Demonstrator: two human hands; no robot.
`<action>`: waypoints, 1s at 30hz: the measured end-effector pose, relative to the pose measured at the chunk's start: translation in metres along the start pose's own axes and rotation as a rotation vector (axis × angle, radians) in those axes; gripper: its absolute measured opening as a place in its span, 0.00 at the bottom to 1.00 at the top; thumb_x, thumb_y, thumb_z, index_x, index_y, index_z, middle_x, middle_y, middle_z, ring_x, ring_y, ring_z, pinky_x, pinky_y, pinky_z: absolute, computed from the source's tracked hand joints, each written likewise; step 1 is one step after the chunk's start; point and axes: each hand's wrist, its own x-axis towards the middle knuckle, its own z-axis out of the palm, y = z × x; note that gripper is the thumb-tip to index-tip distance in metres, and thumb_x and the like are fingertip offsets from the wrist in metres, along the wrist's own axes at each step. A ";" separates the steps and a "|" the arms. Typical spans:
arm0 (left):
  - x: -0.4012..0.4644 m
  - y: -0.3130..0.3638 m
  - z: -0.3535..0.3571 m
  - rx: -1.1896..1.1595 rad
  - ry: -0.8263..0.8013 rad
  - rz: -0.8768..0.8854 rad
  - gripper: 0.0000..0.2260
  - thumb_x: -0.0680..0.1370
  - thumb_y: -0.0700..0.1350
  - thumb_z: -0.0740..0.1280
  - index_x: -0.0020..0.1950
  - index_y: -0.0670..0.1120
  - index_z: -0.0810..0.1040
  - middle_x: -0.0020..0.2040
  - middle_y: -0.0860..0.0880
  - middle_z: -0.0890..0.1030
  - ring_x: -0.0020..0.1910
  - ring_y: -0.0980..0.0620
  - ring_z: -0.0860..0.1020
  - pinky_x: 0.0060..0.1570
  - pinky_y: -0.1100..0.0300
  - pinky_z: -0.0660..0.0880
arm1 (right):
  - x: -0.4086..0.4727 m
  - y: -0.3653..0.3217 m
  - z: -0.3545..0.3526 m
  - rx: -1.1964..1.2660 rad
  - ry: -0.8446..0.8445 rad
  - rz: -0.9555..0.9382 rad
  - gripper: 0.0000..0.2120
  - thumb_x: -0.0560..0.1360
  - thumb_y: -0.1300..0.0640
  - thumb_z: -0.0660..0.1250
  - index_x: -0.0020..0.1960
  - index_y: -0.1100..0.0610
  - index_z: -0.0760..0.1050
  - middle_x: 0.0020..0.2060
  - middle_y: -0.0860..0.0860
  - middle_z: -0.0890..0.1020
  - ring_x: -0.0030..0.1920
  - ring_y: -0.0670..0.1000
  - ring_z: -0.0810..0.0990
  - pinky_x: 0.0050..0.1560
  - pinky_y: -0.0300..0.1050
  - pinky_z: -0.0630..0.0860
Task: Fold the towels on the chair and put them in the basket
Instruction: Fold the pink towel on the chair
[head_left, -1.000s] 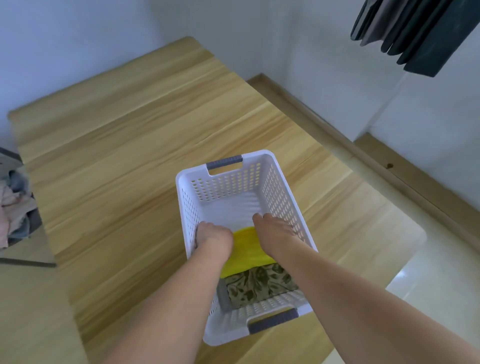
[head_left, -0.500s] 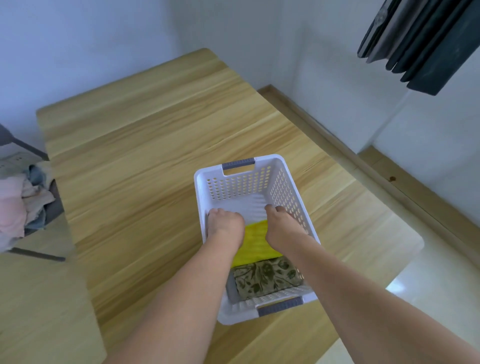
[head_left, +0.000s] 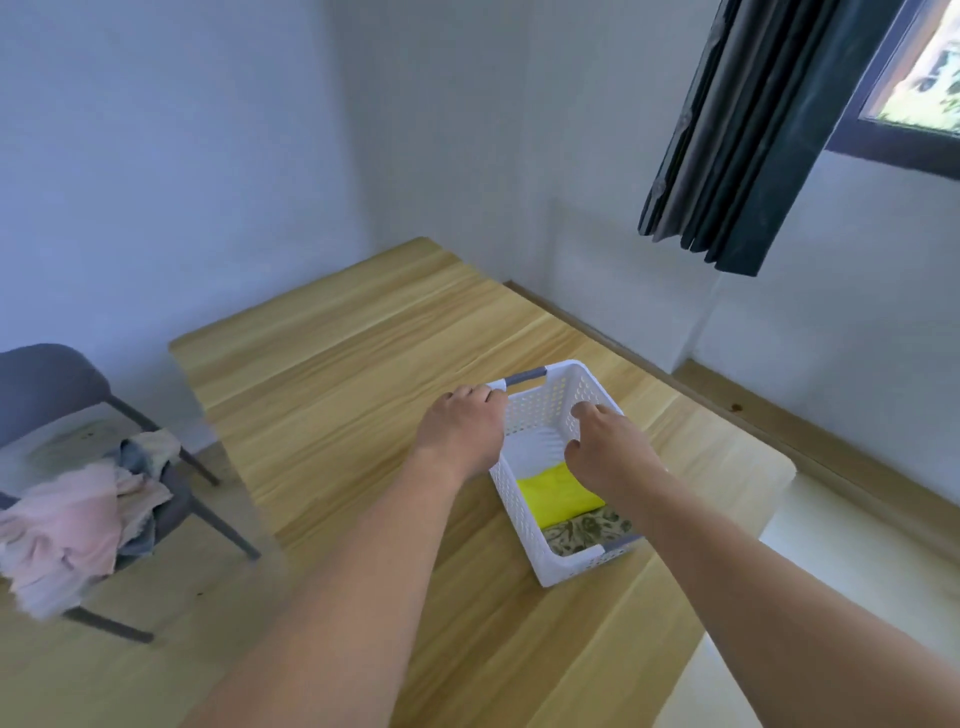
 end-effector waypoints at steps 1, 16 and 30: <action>-0.010 -0.007 -0.007 -0.008 0.012 0.008 0.14 0.79 0.41 0.57 0.65 0.44 0.70 0.63 0.46 0.75 0.61 0.45 0.73 0.56 0.53 0.70 | -0.009 -0.012 -0.002 0.008 0.015 -0.006 0.17 0.75 0.62 0.57 0.64 0.60 0.69 0.59 0.55 0.75 0.60 0.57 0.72 0.51 0.47 0.69; -0.119 -0.167 -0.071 -0.070 0.106 -0.045 0.19 0.82 0.48 0.55 0.71 0.43 0.66 0.68 0.44 0.72 0.66 0.44 0.70 0.62 0.51 0.68 | -0.063 -0.206 0.016 0.030 0.106 -0.086 0.18 0.74 0.61 0.59 0.64 0.61 0.68 0.61 0.58 0.74 0.59 0.59 0.73 0.55 0.49 0.72; -0.198 -0.384 -0.086 -0.200 0.149 -0.112 0.21 0.83 0.50 0.54 0.74 0.44 0.63 0.71 0.46 0.69 0.69 0.47 0.67 0.65 0.52 0.68 | -0.060 -0.415 0.085 0.041 0.065 -0.118 0.18 0.76 0.58 0.58 0.65 0.60 0.67 0.63 0.57 0.73 0.62 0.59 0.72 0.57 0.49 0.70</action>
